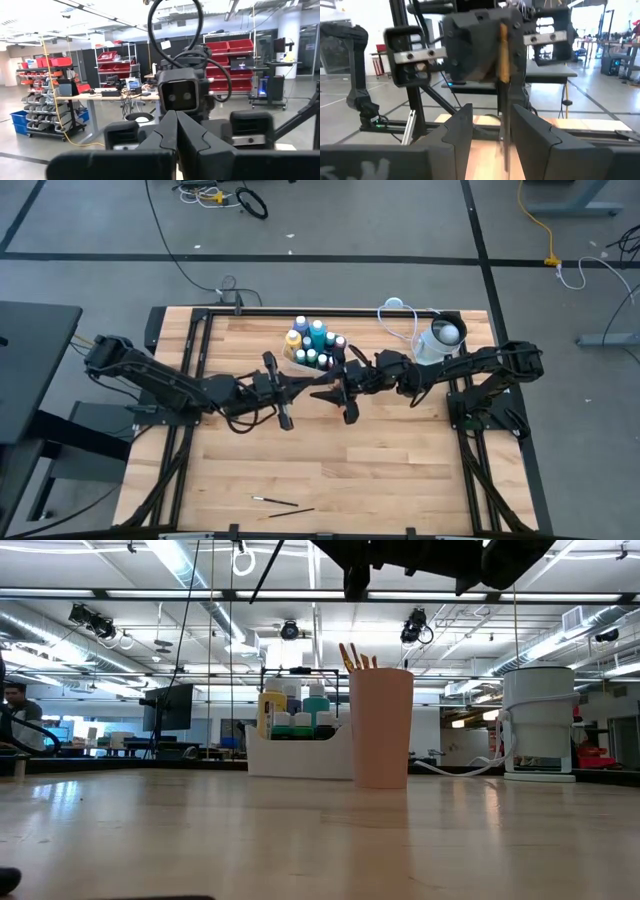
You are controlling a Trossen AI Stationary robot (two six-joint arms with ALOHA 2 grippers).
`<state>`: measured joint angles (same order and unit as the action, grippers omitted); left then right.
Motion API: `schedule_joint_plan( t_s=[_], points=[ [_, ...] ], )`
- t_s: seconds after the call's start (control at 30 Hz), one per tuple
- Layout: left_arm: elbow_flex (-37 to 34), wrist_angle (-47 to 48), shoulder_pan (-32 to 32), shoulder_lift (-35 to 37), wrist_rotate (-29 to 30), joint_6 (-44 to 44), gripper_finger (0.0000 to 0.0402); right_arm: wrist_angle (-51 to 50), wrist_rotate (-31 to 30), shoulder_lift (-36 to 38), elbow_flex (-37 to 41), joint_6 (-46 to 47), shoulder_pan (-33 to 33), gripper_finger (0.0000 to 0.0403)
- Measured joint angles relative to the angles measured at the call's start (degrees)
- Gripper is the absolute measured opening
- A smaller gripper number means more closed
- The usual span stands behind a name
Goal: Pick & Place Paint Supplies
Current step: Put the black paint brush into the orange cup
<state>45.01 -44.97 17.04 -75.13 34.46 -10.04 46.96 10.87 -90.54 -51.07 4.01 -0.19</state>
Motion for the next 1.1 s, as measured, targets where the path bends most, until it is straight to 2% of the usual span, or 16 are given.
schedule_joint_plan(
  t_s=[0.1,0.27,0.53,0.63,0.87,1.1],
  points=[
    [0.0,0.0,-0.7,0.0,-1.4,0.7,0.0001,1.7,-0.1,0.0,0.0,0.1,0.0,0.0135],
    [0.0,0.0,-1.8,0.0,-2.5,1.7,0.0001,3.6,-4.7,0.0,0.0,-0.5,0.0,0.0135],
    [0.0,0.0,-2.8,0.0,-2.5,1.7,0.0001,6.5,-5.4,0.0,0.0,-2.9,0.0,0.0132],
    [0.0,0.0,-3.0,0.0,-2.5,1.7,0.0001,6.7,-5.4,0.0,0.0,-5.2,0.0,0.011],
    [0.0,0.0,-3.0,0.0,-2.4,0.9,0.0001,6.5,-5.5,0.0,0.0,-7.0,0.0,0.0012],
    [0.0,1.0,-3.0,0.1,-4.1,0.0,0.0022,5.9,-5.4,0.0,0.0,-7.5,0.0,0.0006]
  ],
)
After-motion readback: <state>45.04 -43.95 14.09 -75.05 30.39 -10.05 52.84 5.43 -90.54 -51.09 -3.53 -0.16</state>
